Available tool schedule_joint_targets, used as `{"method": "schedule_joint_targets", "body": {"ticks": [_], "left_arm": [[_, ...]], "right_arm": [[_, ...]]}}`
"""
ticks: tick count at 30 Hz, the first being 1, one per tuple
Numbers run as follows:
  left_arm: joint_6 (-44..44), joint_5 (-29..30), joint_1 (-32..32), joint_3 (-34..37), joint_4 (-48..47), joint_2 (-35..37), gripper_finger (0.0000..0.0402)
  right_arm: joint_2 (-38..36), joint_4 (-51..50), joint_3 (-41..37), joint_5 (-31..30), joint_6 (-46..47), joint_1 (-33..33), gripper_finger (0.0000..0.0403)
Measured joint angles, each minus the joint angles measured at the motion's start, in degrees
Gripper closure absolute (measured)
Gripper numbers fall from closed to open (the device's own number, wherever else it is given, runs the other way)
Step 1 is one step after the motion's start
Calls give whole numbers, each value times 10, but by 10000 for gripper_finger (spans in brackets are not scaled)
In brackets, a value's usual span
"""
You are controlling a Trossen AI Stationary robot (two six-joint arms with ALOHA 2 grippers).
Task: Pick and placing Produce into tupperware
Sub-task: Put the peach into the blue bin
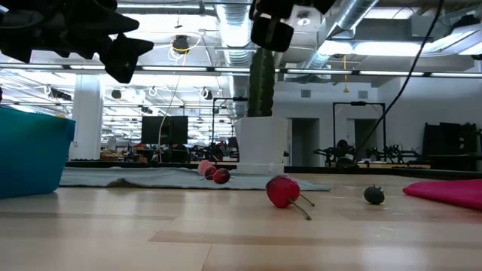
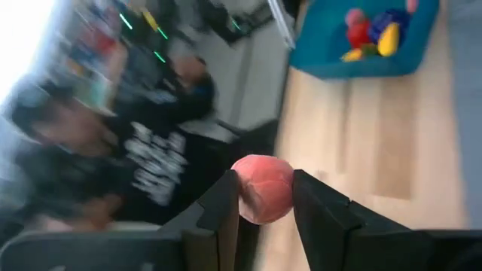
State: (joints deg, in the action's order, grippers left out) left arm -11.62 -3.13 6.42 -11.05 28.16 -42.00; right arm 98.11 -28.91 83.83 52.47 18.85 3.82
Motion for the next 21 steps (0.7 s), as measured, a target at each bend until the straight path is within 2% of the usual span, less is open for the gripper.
{"method": "schedule_joint_targets", "body": {"ticks": [3, 6, 9, 13, 17, 21], "left_arm": [[-7, 17, 0, 0, -1, 0, 225], [-10, 24, 0, 0, -1, 0, 225], [-10, 24, 0, 0, -1, 0, 225], [-23, 24, 0, 0, -5, 0, 225], [-33, 22, 0, 0, -10, 0, 225], [-35, 20, 0, 0, -6, 0, 225]], "right_arm": [[4, 27, 0, 55, 85, 21, 264], [21, 36, 1, 73, 140, 36, 265], [43, 36, -3, 102, 164, 40, 266], [71, 99, 1, 112, 198, 36, 265], [106, 149, -1, 84, 182, 12, 266], [116, 163, 0, 5, 88, -23, 268]]}}
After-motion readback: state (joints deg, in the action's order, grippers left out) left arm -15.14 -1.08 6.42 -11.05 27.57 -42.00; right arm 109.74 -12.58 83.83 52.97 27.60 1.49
